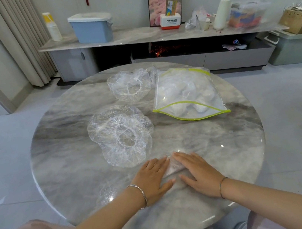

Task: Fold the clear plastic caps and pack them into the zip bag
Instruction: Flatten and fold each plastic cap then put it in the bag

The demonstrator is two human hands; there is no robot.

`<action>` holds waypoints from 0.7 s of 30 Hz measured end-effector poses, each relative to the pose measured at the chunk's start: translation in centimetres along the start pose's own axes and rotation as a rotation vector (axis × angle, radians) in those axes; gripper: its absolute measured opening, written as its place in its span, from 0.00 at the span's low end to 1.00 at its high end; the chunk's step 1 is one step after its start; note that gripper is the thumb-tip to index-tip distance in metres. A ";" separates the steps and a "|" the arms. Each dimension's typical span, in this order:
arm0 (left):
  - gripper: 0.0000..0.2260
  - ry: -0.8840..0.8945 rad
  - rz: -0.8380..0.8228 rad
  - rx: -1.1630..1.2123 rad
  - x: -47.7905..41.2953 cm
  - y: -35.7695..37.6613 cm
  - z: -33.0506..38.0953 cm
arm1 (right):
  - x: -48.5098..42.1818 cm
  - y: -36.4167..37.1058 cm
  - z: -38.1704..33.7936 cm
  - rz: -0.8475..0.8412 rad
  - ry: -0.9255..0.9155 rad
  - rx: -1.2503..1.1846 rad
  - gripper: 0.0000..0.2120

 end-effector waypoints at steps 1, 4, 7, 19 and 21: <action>0.39 0.029 0.040 -0.005 0.1 -0.4 0.0 | 0.0 -0.4 0.2 0.079 -0.013 0.009 0.25; 0.28 0.087 0.132 -0.008 0.2 -1.3 -0.3 | 0.2 -1.2 0.5 0.245 -0.090 0.053 0.20; 0.21 0.043 0.064 0.089 0.5 -1.8 -0.2 | 0.1 -1.1 0.1 0.253 -0.224 0.155 0.19; 0.34 0.121 0.032 0.127 -0.3 -1.8 -0.9 | -1.0 -1.4 0.6 0.023 -0.202 0.051 0.25; 0.33 0.110 0.049 0.150 -0.6 -1.8 -1.0 | -1.0 -1.6 0.6 0.000 -0.226 0.077 0.28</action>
Point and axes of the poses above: each hand's wrist, its own x-axis away from the middle knuckle, its own y-axis out of the palm, z = x × y, the point moved 1 cm from there along -x, towards the middle knuckle, and after that the axes turned 14 degrees about x, right-handed, at the moved point
